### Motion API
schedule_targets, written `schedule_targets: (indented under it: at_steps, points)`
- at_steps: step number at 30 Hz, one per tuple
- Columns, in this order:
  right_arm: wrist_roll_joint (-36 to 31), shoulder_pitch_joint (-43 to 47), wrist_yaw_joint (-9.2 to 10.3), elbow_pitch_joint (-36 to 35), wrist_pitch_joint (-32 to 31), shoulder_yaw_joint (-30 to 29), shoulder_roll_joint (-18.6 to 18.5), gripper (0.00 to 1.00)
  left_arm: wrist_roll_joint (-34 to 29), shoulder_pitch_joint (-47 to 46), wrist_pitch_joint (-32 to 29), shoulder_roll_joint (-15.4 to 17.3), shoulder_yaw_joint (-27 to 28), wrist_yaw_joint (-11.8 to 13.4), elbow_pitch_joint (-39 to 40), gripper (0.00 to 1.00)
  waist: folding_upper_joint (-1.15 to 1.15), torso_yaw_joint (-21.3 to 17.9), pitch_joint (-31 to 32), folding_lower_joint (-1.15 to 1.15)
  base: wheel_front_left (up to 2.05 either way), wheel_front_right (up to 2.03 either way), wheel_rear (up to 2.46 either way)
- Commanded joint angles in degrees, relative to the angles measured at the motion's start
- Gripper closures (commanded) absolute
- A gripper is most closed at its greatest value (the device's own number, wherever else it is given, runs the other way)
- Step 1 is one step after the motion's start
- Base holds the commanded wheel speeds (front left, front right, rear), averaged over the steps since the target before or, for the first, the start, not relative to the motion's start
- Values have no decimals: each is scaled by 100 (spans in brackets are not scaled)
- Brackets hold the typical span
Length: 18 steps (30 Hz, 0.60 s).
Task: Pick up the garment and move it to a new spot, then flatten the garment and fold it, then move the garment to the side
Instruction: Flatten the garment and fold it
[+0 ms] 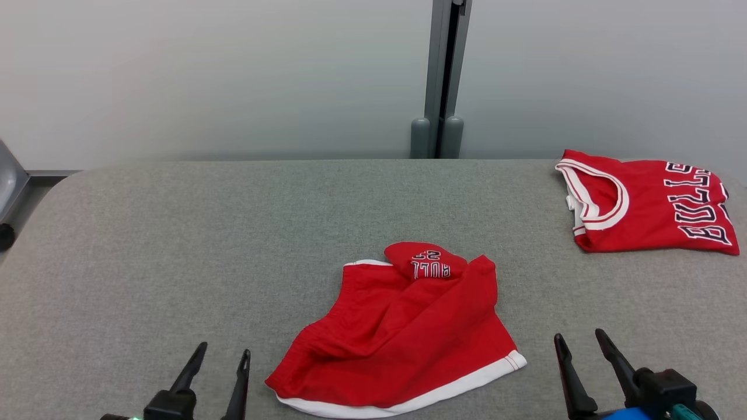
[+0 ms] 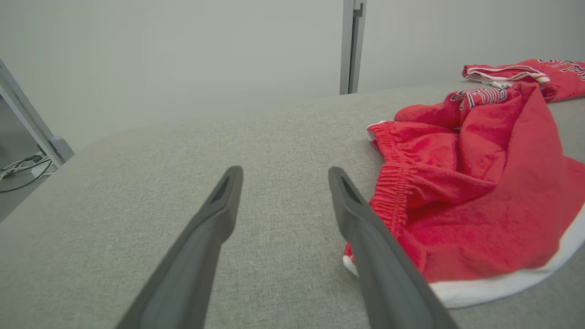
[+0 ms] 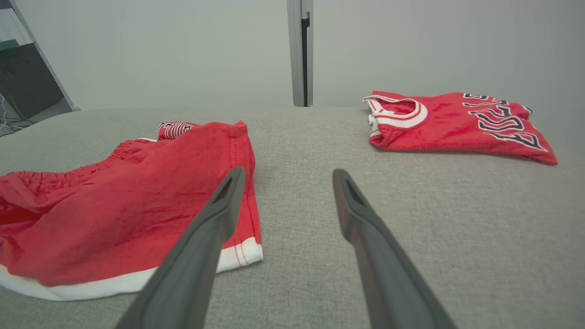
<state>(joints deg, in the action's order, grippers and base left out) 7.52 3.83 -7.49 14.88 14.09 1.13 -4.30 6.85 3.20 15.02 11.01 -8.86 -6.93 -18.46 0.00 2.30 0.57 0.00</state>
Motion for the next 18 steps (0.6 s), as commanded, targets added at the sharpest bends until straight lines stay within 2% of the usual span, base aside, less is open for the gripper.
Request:
schedule_targets:
  at_steps: [1,9,18]
  points:
    - [15,-173,-1,133,-12,50,-69,0,-14,-145,21,87,-146,-27,-138,0,0,-10,-25,0,0,0,0]
    - [86,-937,-1,1161,-7,667,-246,0,203,-554,-62,551,-1549,-52,-960,0,0,-69,-285,0,0,0,0]
    - [211,-1774,-1,2468,67,1235,-176,0,716,-1336,-86,920,-2944,-54,-1539,0,0,-113,-602,0,0,0,0]
